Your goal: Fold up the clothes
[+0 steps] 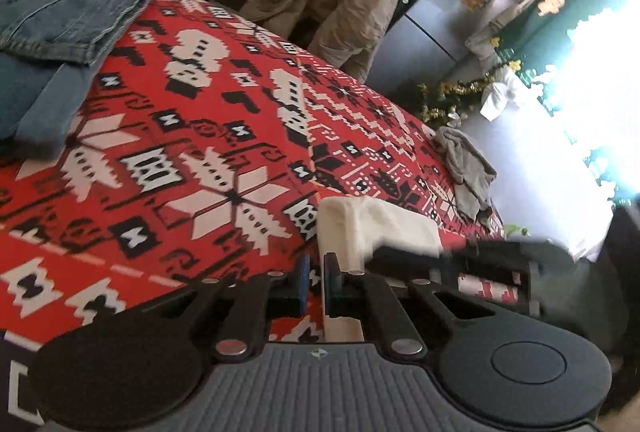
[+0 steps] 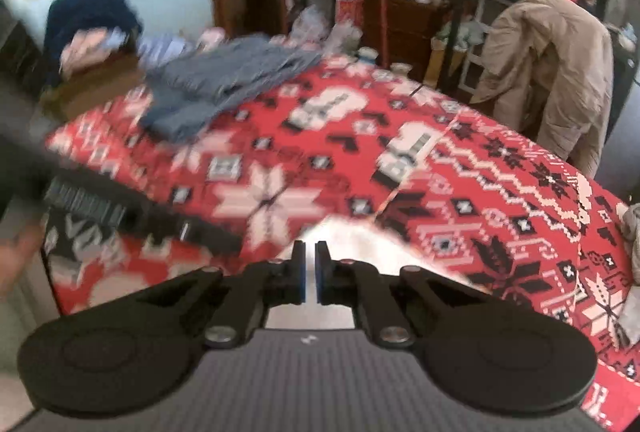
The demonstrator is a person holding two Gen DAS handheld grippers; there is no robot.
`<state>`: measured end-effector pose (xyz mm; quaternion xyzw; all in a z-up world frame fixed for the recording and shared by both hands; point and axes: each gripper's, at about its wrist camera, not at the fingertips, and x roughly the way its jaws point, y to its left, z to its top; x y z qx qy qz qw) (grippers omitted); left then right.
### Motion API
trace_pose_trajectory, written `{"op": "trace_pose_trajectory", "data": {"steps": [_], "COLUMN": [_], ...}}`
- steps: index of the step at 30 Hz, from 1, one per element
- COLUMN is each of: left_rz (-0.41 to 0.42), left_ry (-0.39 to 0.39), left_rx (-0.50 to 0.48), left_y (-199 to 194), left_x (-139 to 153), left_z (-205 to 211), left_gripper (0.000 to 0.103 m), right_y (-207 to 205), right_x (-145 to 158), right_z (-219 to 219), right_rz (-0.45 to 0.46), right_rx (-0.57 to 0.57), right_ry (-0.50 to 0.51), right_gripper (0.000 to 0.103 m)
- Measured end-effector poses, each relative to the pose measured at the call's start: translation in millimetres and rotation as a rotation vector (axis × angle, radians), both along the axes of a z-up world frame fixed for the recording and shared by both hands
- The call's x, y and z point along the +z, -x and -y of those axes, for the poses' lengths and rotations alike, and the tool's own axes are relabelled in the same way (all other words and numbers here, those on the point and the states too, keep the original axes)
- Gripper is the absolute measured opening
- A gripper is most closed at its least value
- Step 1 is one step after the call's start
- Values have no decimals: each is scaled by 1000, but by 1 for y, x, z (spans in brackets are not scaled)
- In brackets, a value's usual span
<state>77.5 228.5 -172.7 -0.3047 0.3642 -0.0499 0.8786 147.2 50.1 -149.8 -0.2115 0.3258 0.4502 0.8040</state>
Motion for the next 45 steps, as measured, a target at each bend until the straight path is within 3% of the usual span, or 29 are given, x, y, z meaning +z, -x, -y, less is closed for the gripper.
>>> {"op": "trace_pose_trajectory", "data": {"steps": [7,11,17,18,20,26,34,45], "left_rz": [17,28,-4,-4,1,-12,-33,-41], "left_ry": [42,124,241,249,233,246,259,225], "left_rx": [-30,-52,-67,-70,-65,-32,-32,-62], "left_y": [9,8,-2,-2,0,10,20,29], "left_x": [2,-3,-22,-24,-23,-25,-25,-18], "left_z": [-5,-3,5,7,9,-1,2,7], "left_gripper": [7,27,27,20,3,4,13,13], "right_y": [59,58,33,33,42,75,48,105], "right_x": [-3,7,4,1,-1,-1,-1,-1], "right_z": [4,4,10,11,13,20,11,26], "right_rz": [5,42,51,45,32,10,49,-15], "right_rx": [117,90,13,16,46,133,84,213], "right_ry": [41,36,57,65,69,79,60,64], "right_gripper": [6,6,7,7,8,7,8,9]}}
